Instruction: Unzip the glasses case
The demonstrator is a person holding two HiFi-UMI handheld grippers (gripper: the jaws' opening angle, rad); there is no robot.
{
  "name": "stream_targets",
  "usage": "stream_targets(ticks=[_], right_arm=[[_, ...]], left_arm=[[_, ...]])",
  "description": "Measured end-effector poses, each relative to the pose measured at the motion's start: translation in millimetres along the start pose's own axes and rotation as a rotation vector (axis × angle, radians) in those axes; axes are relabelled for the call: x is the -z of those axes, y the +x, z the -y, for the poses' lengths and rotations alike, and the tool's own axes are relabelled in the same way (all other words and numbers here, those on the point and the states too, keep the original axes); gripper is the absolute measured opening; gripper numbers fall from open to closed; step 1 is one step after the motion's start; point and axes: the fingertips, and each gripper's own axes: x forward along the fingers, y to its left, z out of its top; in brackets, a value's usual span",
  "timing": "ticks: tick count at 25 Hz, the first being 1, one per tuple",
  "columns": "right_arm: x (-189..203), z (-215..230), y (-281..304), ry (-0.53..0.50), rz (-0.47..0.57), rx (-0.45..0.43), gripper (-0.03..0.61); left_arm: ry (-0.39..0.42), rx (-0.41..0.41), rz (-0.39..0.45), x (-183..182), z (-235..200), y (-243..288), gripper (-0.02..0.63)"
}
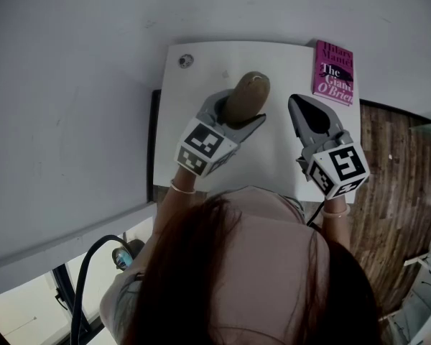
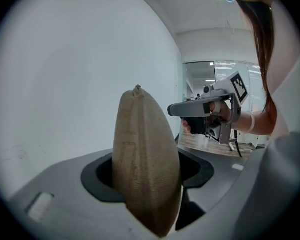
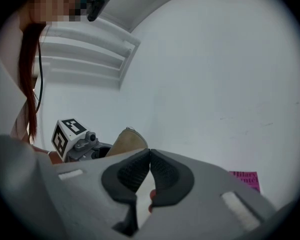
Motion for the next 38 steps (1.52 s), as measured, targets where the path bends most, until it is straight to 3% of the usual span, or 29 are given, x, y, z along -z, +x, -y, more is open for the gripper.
stream_targets(ticks=[3, 4, 21, 38], right_arm=[[-3, -3, 2, -0.006, -0.005, -0.023, 0.007], [-4, -4, 2, -0.009, -0.010, -0.032, 0.045], [-13, -17, 9, -0.060, -0.021, -0.144, 0.063], [-8, -40, 5, -0.110, -0.068, -0.311, 0.085]], left_arm=[[0.017, 0.020, -0.005, 1, 2, 2, 0.288], [0.023, 0.024, -0.006, 1, 2, 3, 0.288], [0.113, 0.102, -0.044, 7, 14, 9, 0.288], [0.282, 0.245, -0.112, 24, 33, 1, 0.288]])
